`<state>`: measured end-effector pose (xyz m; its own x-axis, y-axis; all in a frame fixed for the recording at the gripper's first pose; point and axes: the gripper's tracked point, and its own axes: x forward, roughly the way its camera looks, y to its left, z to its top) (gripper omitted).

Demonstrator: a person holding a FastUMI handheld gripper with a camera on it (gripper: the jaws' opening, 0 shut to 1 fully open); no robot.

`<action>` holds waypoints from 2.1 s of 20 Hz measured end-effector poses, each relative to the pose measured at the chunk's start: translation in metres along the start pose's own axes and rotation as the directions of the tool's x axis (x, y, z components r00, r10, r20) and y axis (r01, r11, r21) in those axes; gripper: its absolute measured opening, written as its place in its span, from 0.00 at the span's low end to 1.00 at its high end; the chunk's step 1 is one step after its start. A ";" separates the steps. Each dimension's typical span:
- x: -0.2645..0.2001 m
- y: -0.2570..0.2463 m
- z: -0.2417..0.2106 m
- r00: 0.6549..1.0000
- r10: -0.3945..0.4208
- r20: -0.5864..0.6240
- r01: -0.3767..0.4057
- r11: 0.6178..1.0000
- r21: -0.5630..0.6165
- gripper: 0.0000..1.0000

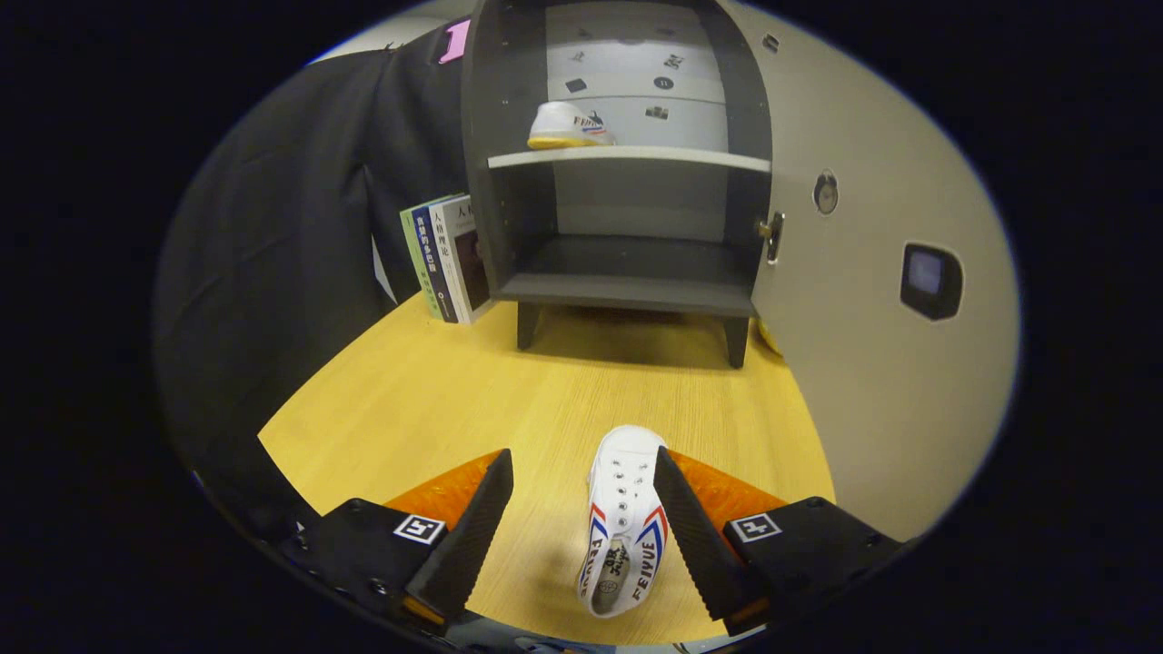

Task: Open the shoe cabinet door, grab the shoes and put them into the shoe cabinet, then close the shoe cabinet door.

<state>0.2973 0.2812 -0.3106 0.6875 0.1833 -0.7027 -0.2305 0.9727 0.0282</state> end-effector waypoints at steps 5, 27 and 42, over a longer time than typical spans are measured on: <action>0.026 -0.005 -0.040 0.993 -0.022 -0.112 0.015 0.998 -0.066 0.98; 0.055 -0.007 -0.092 0.966 -0.049 -0.253 0.000 0.982 -0.191 0.02; 0.016 -0.001 0.050 0.999 0.035 0.026 -0.035 0.999 0.002 0.01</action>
<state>0.3432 0.2901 -0.2862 0.6967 0.2212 -0.6824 -0.2536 0.9658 0.0542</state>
